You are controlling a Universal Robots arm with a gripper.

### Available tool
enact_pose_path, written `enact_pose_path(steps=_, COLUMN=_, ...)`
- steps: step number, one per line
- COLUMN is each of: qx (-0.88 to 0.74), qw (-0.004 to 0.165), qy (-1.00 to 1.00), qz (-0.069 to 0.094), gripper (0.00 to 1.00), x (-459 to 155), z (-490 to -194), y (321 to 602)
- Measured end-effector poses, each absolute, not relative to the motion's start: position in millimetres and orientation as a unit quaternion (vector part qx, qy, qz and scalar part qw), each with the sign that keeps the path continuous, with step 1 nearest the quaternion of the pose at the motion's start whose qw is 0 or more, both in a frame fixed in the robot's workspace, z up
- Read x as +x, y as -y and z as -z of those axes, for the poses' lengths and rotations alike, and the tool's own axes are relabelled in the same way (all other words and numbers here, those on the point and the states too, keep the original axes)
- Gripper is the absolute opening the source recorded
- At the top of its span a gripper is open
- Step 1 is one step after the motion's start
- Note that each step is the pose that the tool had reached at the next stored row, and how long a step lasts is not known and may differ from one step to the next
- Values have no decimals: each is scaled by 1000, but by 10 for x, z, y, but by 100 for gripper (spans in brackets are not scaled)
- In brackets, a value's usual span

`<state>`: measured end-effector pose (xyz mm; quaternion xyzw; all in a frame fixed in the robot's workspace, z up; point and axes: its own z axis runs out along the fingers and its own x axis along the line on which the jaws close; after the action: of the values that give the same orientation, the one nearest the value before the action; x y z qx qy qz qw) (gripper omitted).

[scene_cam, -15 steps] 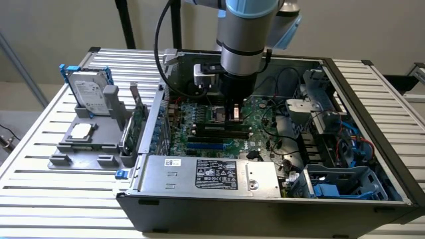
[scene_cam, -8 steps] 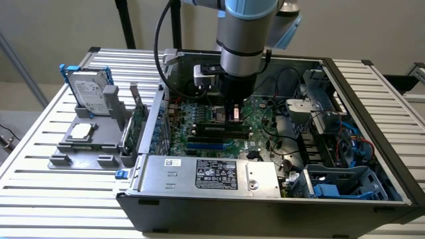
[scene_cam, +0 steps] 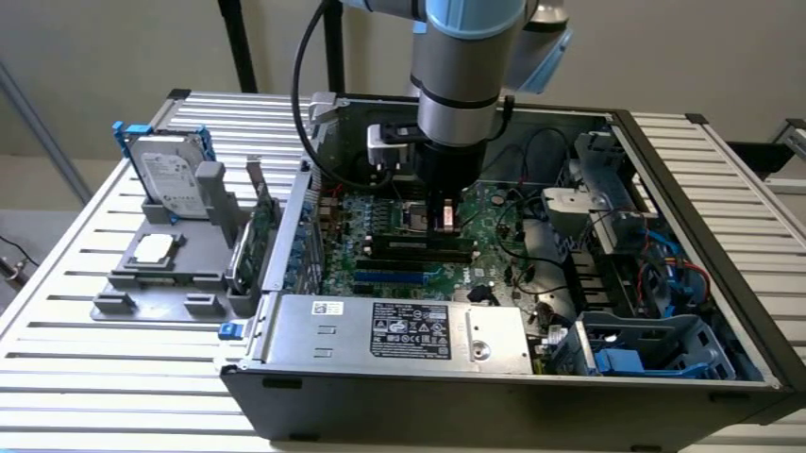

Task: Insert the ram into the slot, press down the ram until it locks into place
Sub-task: 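Insert the ram into the slot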

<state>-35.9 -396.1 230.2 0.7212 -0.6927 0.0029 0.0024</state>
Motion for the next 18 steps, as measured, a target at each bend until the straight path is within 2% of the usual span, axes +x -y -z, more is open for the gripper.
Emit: enact_pose_path(steps=18, qx=715, qw=2, qy=699, qz=-3, gripper=13, x=-371, z=-2278, y=3962)
